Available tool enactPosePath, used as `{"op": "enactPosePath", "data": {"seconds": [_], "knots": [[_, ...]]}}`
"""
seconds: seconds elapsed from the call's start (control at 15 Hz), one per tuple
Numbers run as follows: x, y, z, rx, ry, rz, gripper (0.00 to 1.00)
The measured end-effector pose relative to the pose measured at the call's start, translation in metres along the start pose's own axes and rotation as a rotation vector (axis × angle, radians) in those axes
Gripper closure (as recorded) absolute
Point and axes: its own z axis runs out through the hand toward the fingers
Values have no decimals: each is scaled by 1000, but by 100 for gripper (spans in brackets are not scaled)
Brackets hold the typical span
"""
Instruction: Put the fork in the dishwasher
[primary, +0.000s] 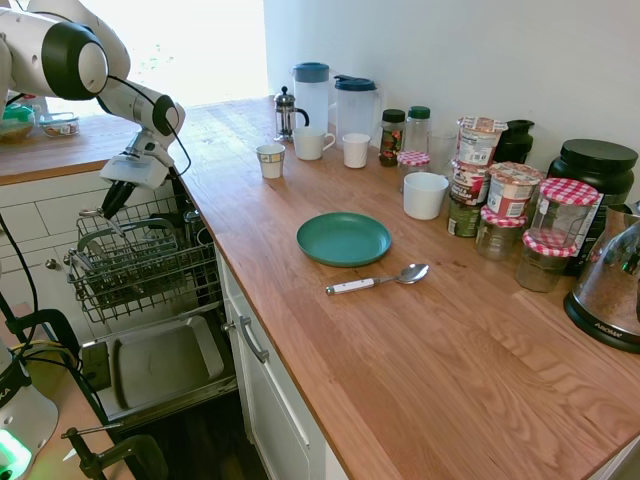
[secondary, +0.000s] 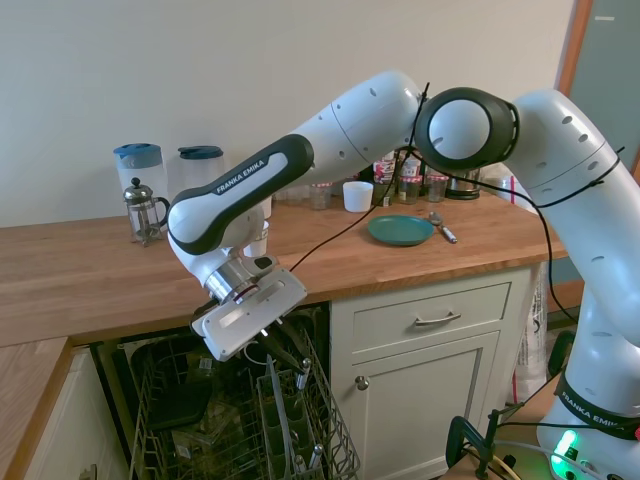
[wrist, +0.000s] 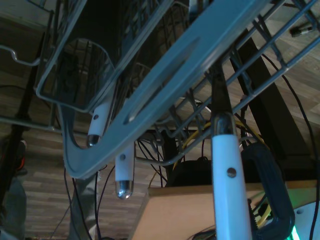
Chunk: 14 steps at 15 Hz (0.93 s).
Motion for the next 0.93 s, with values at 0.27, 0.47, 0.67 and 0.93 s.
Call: {"op": "enactPosePath", "data": {"seconds": [0.27,0.47,0.67,0.93], "knots": [[2,-8,3,-54,-14,9,100],[17,-22,8,-67,-30,22,100],[27,-33,9,-63,-36,30,100],[32,-45,6,-51,-26,42,0]]}}
